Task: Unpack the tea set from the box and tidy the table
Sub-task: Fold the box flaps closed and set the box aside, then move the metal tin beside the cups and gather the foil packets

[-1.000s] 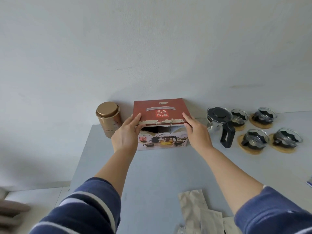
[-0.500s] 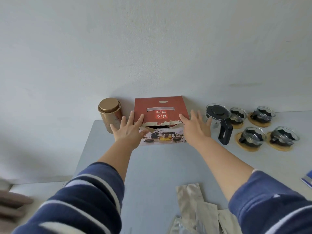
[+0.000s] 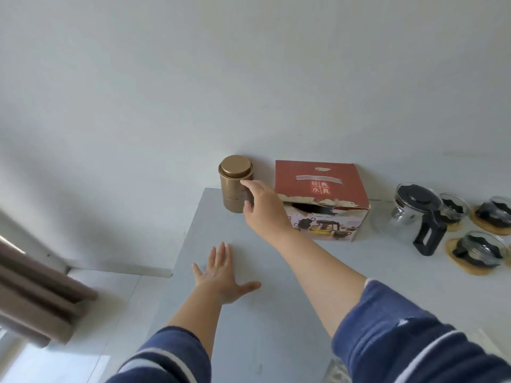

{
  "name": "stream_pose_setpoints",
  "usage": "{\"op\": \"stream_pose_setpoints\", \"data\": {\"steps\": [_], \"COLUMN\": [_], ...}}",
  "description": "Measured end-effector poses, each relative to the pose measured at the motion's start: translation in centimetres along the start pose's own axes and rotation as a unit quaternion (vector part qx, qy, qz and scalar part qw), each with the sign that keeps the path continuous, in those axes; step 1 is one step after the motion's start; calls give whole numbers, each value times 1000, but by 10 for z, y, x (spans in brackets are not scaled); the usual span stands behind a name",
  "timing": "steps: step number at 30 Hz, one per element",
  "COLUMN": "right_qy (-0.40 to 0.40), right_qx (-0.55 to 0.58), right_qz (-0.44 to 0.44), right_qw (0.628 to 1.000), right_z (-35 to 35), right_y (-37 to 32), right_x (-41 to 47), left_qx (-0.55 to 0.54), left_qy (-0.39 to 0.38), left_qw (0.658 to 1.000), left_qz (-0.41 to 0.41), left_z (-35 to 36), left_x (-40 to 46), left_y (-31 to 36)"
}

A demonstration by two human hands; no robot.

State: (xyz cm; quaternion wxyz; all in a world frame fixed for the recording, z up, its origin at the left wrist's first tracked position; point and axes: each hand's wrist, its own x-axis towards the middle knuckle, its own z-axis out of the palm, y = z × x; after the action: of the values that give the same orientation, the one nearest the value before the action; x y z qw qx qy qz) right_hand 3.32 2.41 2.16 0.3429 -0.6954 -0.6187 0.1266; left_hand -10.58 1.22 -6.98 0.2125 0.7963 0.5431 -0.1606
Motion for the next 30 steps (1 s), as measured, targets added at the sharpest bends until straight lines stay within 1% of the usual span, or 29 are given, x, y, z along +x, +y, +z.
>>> {"op": "stream_pose_setpoints", "data": {"steps": [2,4,5,7,10,14,17,20,24,27,30], "right_qy": [-31,-48,-45,-16,41,106,126,121,92,65,45], "right_qx": [78,127,143,175,206,215,213,212,252,298,334], "right_qz": [99,196,229,253,258,248,233,215,190,180,176], "right_qw": [992,971,962,951,943,939,941,946,944,935,925], "right_z": [18,33,39,53,79,95,98,96,80,56,20], "right_y": [-3,4,8,18,24,34,36,31,11,-8,-22], "right_x": [19,42,53,73,95,109,108,97,67,37,6], "left_qx": [6,6,0,-14,-31,-38,-31,-25,-21,0,45], "left_qy": [17,69,101,155,191,198,196,202,209,187,144], "left_qw": [1000,997,994,986,979,977,978,977,976,981,988], "left_qz": [18,35,41,51,57,63,64,63,58,53,25], "left_z": [13,26,32,40,45,50,49,50,51,48,40], "left_x": [0,-2,-2,-2,2,5,7,9,8,6,1], "left_y": [-9,-15,-18,-21,-24,-25,-27,-26,-24,-23,-11]}}
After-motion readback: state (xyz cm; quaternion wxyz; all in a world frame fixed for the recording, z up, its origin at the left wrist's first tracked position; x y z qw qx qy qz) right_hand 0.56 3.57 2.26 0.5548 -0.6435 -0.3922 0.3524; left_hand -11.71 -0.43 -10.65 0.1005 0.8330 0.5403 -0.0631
